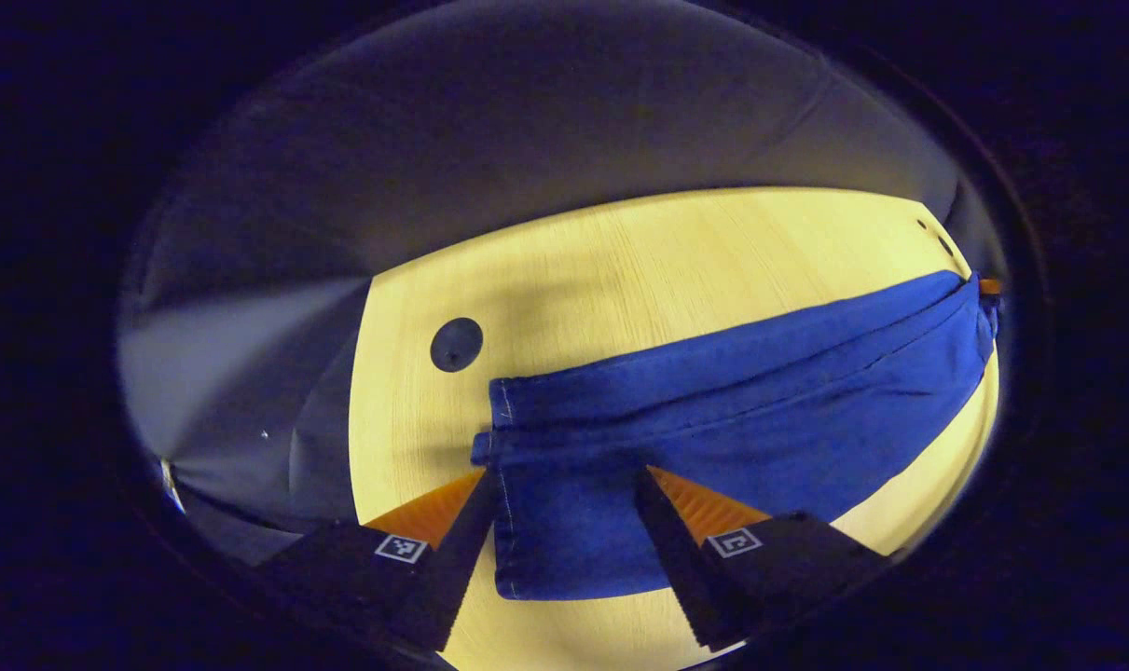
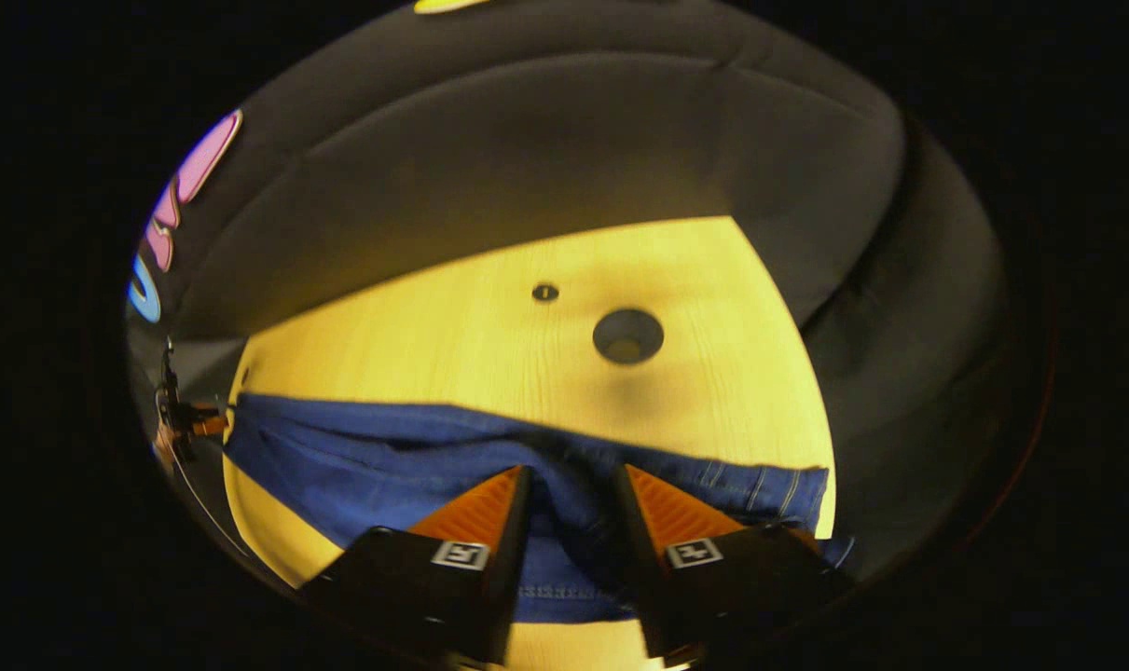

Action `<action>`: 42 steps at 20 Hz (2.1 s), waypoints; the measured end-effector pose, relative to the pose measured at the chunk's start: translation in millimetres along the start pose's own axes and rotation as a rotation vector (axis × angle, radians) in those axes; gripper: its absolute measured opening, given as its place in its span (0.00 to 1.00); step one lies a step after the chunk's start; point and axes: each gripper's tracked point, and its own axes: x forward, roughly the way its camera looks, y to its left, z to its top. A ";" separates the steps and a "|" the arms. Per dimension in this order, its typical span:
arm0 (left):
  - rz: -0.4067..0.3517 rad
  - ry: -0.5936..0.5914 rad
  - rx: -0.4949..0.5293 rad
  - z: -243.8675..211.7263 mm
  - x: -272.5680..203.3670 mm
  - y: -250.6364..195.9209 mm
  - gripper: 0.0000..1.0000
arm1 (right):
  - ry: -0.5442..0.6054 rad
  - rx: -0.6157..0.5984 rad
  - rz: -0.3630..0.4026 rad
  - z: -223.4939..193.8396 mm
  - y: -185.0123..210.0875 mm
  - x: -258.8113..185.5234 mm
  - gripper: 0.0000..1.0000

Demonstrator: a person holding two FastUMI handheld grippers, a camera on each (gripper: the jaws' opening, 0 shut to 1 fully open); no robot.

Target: Grasp the waist and the cuffs of the jeans and fold them to make the two legs overlap; first hold the waist and fold one-third of the jeans toward the cuffs, then hold the cuffs and fold the remaining one-third in the same direction to finish folding.

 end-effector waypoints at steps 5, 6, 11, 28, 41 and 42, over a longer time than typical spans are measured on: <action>-0.113 -0.315 -0.113 37.6 -55.0 -9.0 0.98 | -0.226 0.171 -0.055 61.6 -42.4 -74.2 0.96; -0.142 -0.364 -0.136 39.6 -71.9 -10.4 0.98 | -0.248 0.222 -0.078 62.1 -54.1 -88.8 0.97; -0.236 -0.501 -0.207 2.2 -144.3 -36.6 1.00 | -0.075 0.495 -0.143 -33.0 -85.8 -102.5 0.97; -0.168 -0.384 -0.313 -185.0 -245.6 -71.6 0.97 | -0.190 0.822 -0.266 -89.6 -129.6 -41.6 0.32; -0.164 -0.408 -0.320 -202.6 -265.0 -71.5 0.93 | -0.532 0.261 -0.100 3.2 -1.4 -232.1 0.09; -0.169 -0.411 -0.328 -205.2 -266.2 -71.6 0.97 | -0.550 0.209 -0.060 1.0 27.0 -249.5 0.09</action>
